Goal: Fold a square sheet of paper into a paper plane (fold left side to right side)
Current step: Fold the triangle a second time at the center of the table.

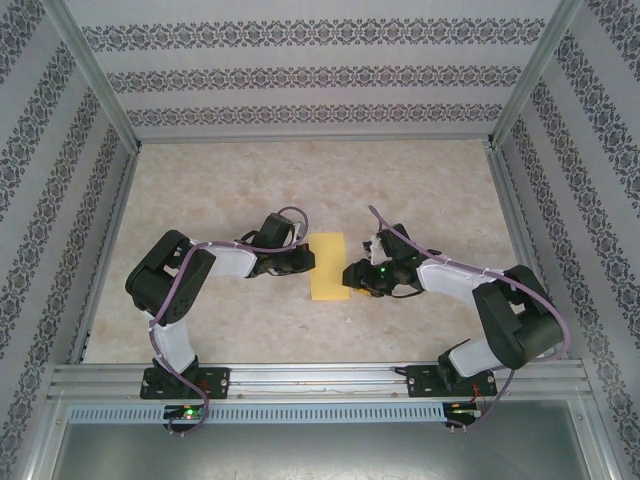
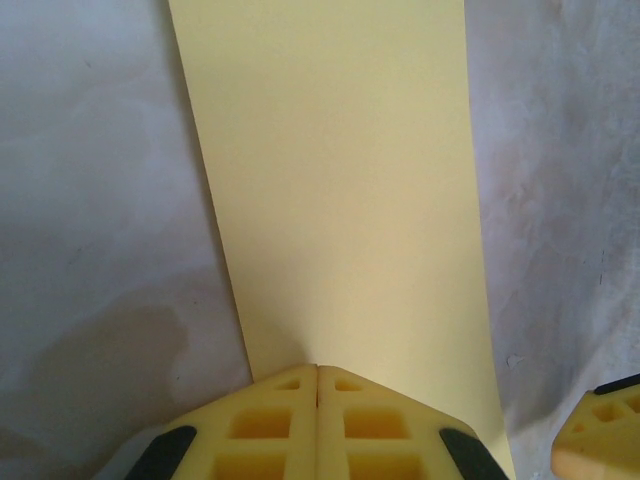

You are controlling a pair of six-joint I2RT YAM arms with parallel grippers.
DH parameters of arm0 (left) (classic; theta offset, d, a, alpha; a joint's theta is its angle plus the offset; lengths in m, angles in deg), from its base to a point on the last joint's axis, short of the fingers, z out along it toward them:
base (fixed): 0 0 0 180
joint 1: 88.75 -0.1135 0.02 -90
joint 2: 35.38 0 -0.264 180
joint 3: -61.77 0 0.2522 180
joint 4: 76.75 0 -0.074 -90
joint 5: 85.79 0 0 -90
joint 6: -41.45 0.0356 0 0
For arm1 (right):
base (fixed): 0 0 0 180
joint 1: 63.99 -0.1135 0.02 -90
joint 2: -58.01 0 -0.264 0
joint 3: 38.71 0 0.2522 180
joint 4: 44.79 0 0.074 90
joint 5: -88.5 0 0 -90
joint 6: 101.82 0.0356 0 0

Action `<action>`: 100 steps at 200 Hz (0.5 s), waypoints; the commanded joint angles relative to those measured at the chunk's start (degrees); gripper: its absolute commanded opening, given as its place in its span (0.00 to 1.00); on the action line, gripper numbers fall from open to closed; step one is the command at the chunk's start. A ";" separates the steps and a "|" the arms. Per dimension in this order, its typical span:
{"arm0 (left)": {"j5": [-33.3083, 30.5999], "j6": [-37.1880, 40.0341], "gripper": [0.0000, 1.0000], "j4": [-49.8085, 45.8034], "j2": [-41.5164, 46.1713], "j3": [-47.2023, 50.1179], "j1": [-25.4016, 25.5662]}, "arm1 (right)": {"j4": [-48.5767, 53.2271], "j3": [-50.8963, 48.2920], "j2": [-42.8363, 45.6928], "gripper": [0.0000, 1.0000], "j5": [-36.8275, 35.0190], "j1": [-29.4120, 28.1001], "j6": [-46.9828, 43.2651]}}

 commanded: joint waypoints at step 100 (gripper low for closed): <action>-1.62 -0.44 0.00 -3.53 -0.90 1.93 1.19 | -7.02 -0.43 -5.76 0.41 3.28 -1.97 3.66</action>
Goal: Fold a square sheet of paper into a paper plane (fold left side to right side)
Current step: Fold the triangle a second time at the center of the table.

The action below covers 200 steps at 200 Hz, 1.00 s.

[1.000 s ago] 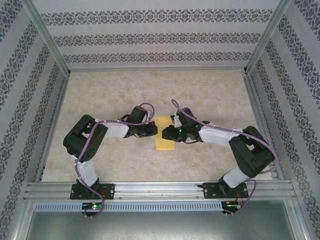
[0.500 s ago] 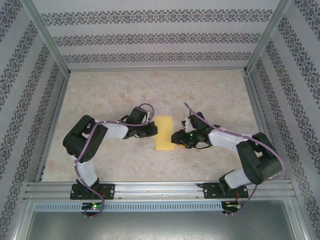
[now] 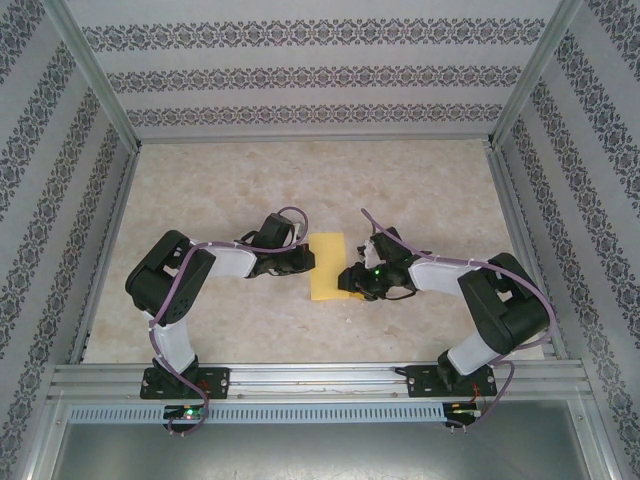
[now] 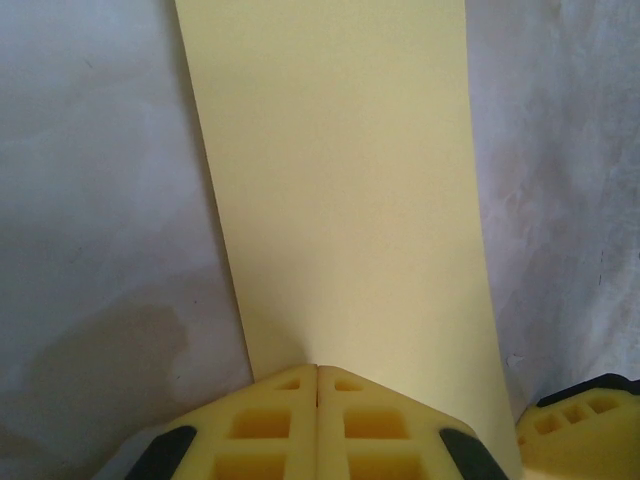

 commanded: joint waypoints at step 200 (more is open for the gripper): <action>-0.27 -0.06 0.00 -2.15 -0.06 2.01 1.34 | -6.15 10.86 -10.71 0.34 5.49 6.94 -3.05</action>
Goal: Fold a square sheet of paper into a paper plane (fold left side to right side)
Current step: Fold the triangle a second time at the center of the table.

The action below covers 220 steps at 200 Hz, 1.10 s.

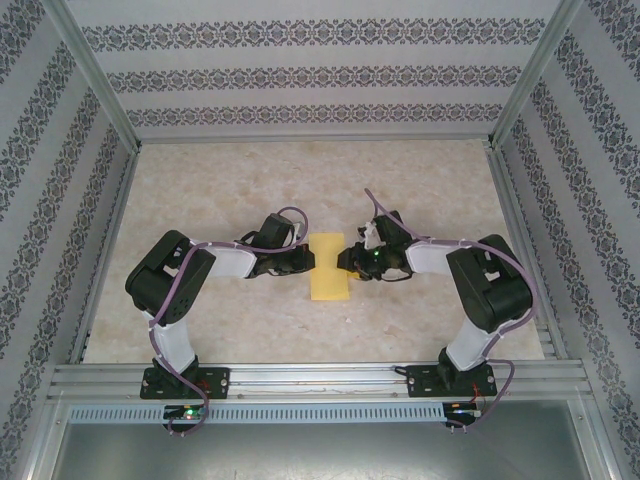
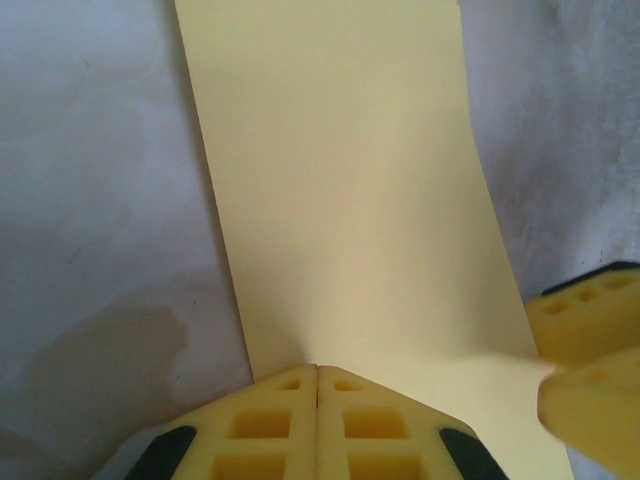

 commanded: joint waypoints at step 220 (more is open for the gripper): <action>-12.00 20.14 0.46 -17.21 20.55 2.26 14.16 | 3.82 3.40 -1.50 0.00 4.58 4.62 -1.37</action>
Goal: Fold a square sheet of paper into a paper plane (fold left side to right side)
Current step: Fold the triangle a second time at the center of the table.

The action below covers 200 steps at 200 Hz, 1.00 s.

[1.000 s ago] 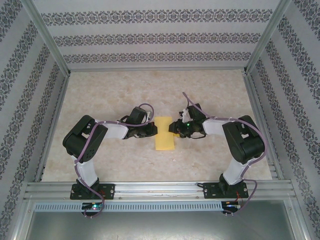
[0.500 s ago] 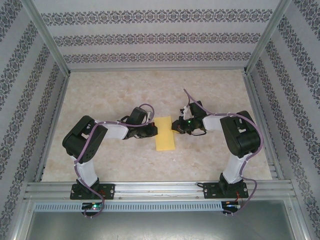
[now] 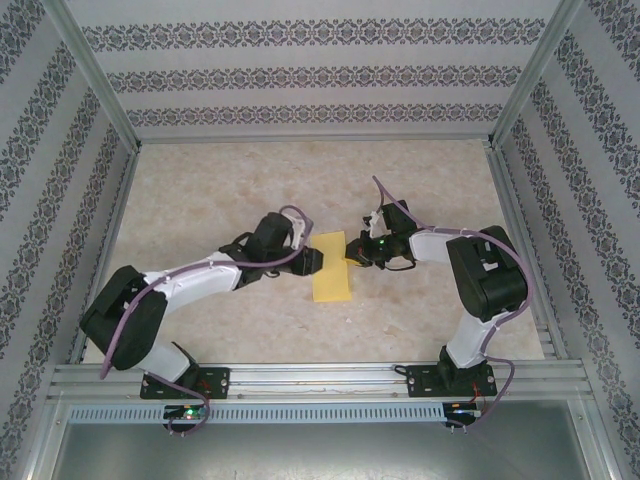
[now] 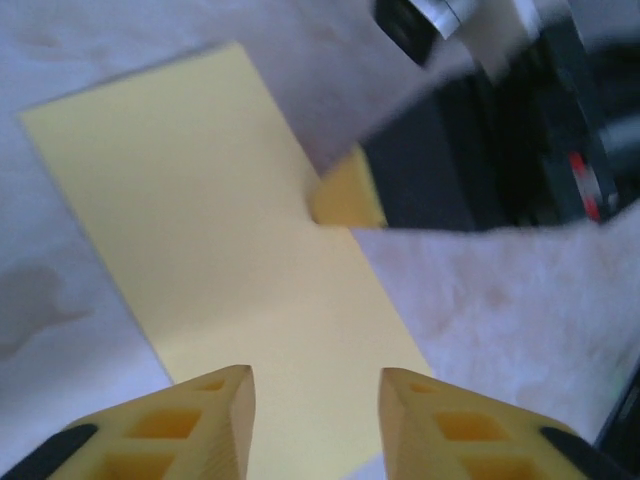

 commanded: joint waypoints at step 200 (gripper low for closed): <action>-41.28 21.48 0.28 -17.17 -19.60 -18.73 25.33 | 2.36 -0.64 0.98 0.00 -0.32 0.60 -0.07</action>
